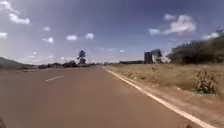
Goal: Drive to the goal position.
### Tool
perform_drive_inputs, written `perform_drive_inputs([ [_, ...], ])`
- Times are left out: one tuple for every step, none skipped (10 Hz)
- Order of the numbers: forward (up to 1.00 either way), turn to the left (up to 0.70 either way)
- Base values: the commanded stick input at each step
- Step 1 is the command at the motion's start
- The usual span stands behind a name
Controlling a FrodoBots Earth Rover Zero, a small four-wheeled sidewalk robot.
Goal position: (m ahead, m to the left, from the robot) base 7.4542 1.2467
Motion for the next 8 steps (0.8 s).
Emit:
perform_drive_inputs([
  [0.85, 0.14],
  [0.85, 0.18],
  [0.85, 0.23],
  [0.85, 0.28],
  [0.85, 0.32],
  [0.85, 0.34],
  [0.85, 0.00],
  [0.85, 0.00],
])
